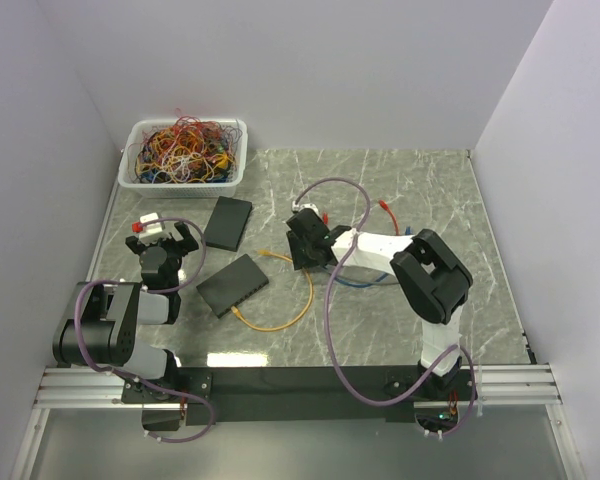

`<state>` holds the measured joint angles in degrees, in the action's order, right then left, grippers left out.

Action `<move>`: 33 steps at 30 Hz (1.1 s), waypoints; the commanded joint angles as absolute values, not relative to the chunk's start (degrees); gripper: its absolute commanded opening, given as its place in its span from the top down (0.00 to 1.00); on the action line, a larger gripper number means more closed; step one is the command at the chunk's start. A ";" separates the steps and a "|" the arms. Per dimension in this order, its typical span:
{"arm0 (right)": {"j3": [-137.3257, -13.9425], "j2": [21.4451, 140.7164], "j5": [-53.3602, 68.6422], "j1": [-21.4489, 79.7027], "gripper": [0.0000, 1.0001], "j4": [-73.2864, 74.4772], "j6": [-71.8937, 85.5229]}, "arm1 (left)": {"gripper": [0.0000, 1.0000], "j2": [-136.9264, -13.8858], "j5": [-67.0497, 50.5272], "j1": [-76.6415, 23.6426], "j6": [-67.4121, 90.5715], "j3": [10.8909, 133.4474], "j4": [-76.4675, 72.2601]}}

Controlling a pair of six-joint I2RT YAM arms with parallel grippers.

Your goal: Insert the plug into the switch port

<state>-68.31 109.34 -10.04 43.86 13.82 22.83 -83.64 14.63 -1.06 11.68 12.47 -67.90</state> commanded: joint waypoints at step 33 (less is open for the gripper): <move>-72.68 113.99 -8.00 41.57 0.49 13.97 21.53 | 0.01 -83.58 13.71 -1.23 11.16 13.54 -70.66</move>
